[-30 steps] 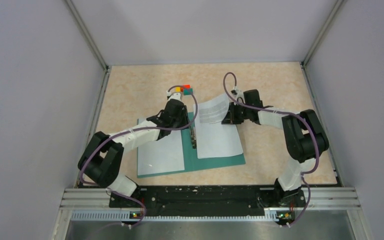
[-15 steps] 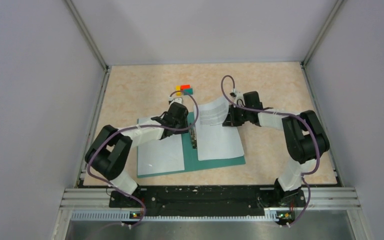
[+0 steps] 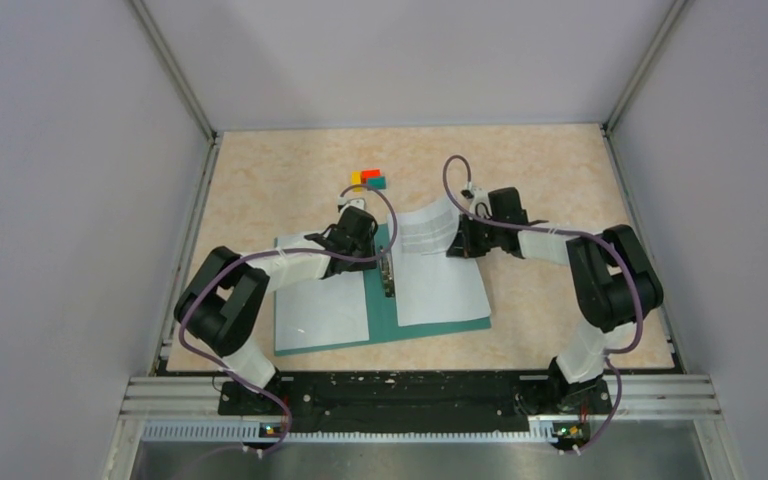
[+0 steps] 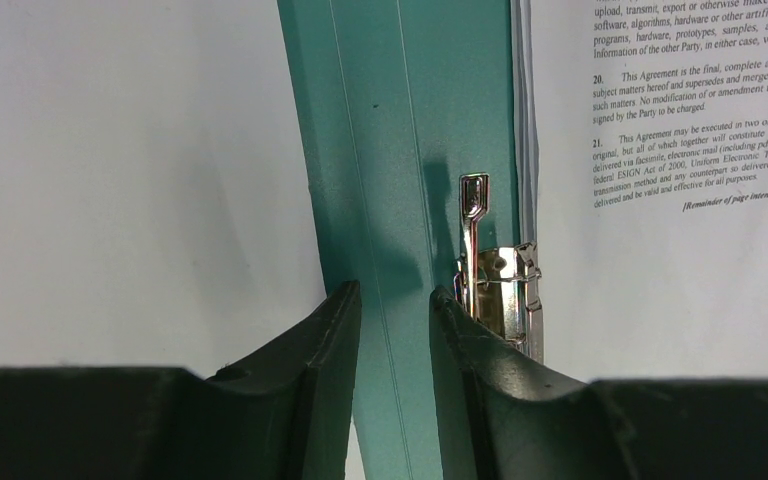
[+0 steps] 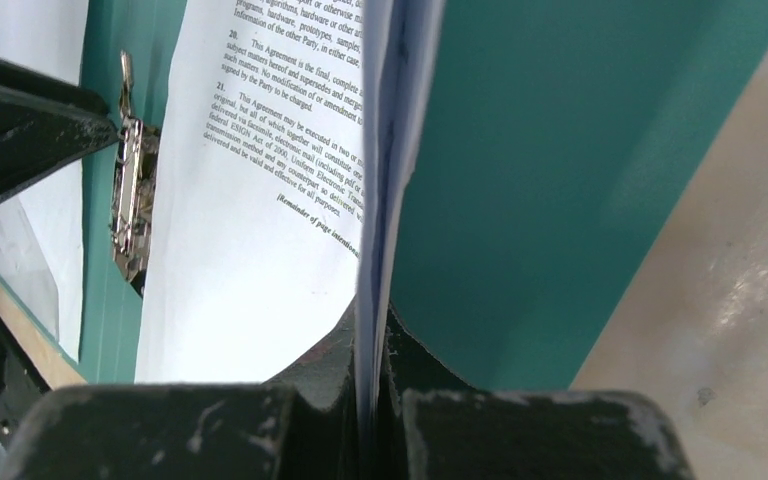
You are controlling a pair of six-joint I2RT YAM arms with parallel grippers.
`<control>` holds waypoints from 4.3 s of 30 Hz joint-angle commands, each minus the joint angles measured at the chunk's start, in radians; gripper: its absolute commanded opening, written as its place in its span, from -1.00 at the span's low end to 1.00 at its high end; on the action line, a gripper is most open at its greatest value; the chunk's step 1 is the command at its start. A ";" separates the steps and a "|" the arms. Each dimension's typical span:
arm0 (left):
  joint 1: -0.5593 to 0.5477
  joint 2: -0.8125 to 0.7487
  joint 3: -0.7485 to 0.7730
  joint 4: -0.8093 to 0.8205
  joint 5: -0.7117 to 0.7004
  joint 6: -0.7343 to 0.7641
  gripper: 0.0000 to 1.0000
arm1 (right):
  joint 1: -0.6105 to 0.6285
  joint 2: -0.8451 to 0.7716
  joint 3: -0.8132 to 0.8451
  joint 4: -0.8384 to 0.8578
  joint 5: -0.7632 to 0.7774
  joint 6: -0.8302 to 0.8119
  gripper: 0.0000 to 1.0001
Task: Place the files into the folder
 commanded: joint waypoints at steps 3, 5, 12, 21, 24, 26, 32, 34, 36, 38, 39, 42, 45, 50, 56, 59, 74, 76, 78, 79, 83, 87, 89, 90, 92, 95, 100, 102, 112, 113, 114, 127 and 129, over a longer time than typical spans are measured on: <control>0.005 0.027 0.028 0.019 0.004 -0.020 -0.27 | 0.037 -0.082 -0.046 0.090 -0.039 -0.012 -1.00; 0.004 0.031 0.028 0.022 0.006 -0.024 -0.27 | 0.043 -0.085 -0.050 0.098 -0.042 -0.012 -1.00; 0.005 0.034 0.033 0.023 0.010 -0.032 -0.27 | 0.057 -0.080 -0.044 0.106 -0.032 0.019 -1.00; 0.005 0.032 0.033 0.028 0.016 -0.042 -0.28 | 0.077 -0.070 -0.051 0.103 0.016 0.092 -1.00; 0.005 0.034 0.033 0.030 0.018 -0.045 -0.28 | 0.086 -0.062 -0.043 0.083 0.029 0.096 -1.00; 0.005 0.034 0.033 0.033 0.019 -0.046 -0.28 | 0.090 -0.065 -0.049 0.084 0.033 0.093 -1.00; 0.007 0.041 0.036 0.033 0.018 -0.045 -0.28 | 0.091 -0.079 -0.048 0.033 0.055 0.045 -1.00; 0.008 0.043 0.036 0.033 0.017 -0.045 -0.28 | 0.090 -0.085 -0.047 0.017 0.054 0.030 -1.00; 0.009 0.044 0.037 0.032 0.018 -0.044 -0.28 | 0.090 -0.086 -0.048 0.010 0.046 0.023 -1.00; 0.010 0.045 0.038 0.033 0.016 -0.043 -0.28 | 0.090 -0.091 -0.052 0.008 0.047 0.020 -1.00; 0.011 0.045 0.039 0.032 0.016 -0.043 -0.28 | 0.090 -0.092 -0.053 0.006 0.046 0.018 -1.00; 0.013 0.048 0.037 0.033 0.016 -0.042 -0.28 | 0.091 -0.102 -0.054 -0.002 0.050 0.009 -1.00; 0.013 0.048 0.036 0.035 0.017 -0.045 -0.28 | 0.091 -0.108 -0.053 -0.015 0.052 0.002 -1.00; 0.015 0.051 0.036 0.040 0.021 -0.048 -0.28 | 0.091 -0.113 -0.060 -0.009 0.031 0.002 -1.00; 0.014 0.056 0.037 0.041 0.025 -0.048 -0.28 | 0.092 -0.107 -0.068 0.002 0.020 0.003 -1.00; 0.015 0.057 0.037 0.041 0.026 -0.051 -0.28 | 0.094 -0.108 -0.072 0.004 0.015 0.004 -1.00; 0.016 0.057 0.042 0.039 0.030 -0.054 -0.28 | 0.095 -0.089 -0.033 -0.063 0.059 0.041 -0.78; 0.016 0.056 0.041 0.038 0.030 -0.054 -0.28 | 0.095 -0.088 -0.023 -0.076 0.072 0.046 -0.64; 0.017 0.055 0.041 0.037 0.029 -0.055 -0.28 | 0.095 -0.088 -0.013 -0.089 0.085 0.050 -0.49; 0.017 0.056 0.041 0.038 0.028 -0.055 -0.28 | 0.096 -0.088 -0.009 -0.093 0.087 0.052 -0.41; 0.019 0.055 0.041 0.036 0.031 -0.055 -0.28 | 0.095 -0.088 0.008 -0.108 0.101 0.059 -0.06; 0.019 0.052 0.043 0.037 0.034 -0.050 -0.28 | 0.095 -0.090 0.027 -0.127 0.127 0.061 0.20; 0.021 0.053 0.046 0.035 0.037 -0.048 -0.28 | 0.095 -0.088 0.036 -0.136 0.143 0.063 0.25; 0.019 0.052 0.047 0.033 0.039 -0.045 -0.28 | 0.095 -0.089 0.040 -0.141 0.154 0.064 0.29; 0.021 0.051 0.048 0.033 0.040 -0.043 -0.28 | 0.096 -0.089 0.048 -0.154 0.179 0.063 0.40; 0.021 0.050 0.051 0.032 0.041 -0.041 -0.28 | 0.096 -0.094 0.058 -0.169 0.220 0.066 0.48; 0.023 0.049 0.052 0.030 0.045 -0.038 -0.28 | 0.094 -0.088 0.086 -0.187 0.270 0.076 0.60; 0.025 0.047 0.053 0.030 0.047 -0.039 -0.28 | 0.094 -0.078 0.101 -0.194 0.276 0.077 0.62; 0.028 0.045 0.057 0.029 0.053 -0.034 -0.28 | 0.092 -0.021 0.152 -0.207 0.275 0.092 0.65; 0.028 0.045 0.057 0.029 0.052 -0.034 -0.28 | 0.093 -0.020 0.152 -0.207 0.282 0.093 0.65; 0.028 0.046 0.058 0.029 0.053 -0.034 -0.28 | 0.092 -0.018 0.152 -0.206 0.287 0.096 0.65; 0.029 0.042 0.063 0.027 0.057 -0.033 -0.28 | 0.069 -0.045 0.136 -0.231 0.356 0.119 0.69; 0.031 0.040 0.066 0.026 0.057 -0.031 -0.28 | 0.048 -0.056 0.132 -0.232 0.364 0.128 0.71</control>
